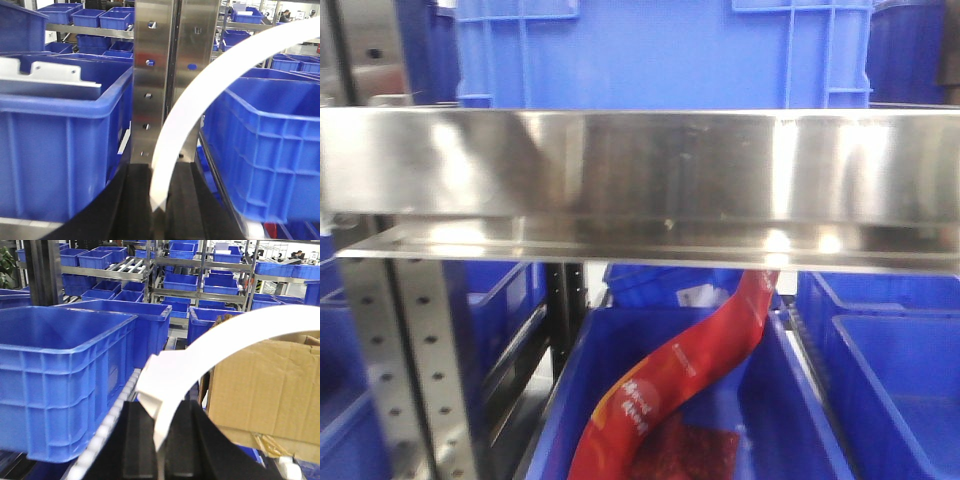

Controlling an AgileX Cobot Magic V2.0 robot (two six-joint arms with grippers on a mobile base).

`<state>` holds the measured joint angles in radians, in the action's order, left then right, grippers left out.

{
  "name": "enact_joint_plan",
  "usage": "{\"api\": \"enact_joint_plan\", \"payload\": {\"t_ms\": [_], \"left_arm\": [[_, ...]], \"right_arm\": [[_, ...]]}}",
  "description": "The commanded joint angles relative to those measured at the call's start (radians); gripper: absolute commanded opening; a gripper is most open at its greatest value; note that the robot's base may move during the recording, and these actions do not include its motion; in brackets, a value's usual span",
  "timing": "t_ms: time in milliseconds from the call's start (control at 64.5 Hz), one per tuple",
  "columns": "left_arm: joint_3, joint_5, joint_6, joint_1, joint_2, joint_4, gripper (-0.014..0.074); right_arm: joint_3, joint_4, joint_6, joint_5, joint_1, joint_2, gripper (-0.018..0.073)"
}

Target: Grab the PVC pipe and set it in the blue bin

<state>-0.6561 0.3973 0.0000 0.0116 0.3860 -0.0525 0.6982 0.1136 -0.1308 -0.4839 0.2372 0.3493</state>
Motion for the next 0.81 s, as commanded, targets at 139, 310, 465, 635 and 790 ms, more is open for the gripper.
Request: {"api": "enact_joint_plan", "payload": {"t_ms": [139,310,465,635,790], "left_arm": [[-0.002,-0.028,-0.007,-0.007,-0.004,-0.006,-0.0111],[-0.002,-0.028,-0.007,-0.007,-0.004,-0.006,-0.0111],[-0.002,-0.028,-0.007,-0.007,-0.004,-0.006,-0.0111],[-0.002,-0.028,-0.007,-0.007,-0.004,-0.006,-0.0111],[-0.002,-0.028,-0.007,-0.007,-0.004,-0.006,-0.0111]], "right_arm": [[0.000,-0.006,-0.004,0.028,-0.002,-0.005,-0.0162],[0.000,-0.006,-0.004,0.028,-0.002,-0.005,-0.0162],[0.000,-0.006,-0.004,0.028,-0.002,-0.005,-0.0162],[0.000,-0.006,-0.004,0.028,-0.002,-0.005,-0.0162],[0.000,-0.006,-0.004,0.028,-0.002,-0.005,-0.0162]]}}
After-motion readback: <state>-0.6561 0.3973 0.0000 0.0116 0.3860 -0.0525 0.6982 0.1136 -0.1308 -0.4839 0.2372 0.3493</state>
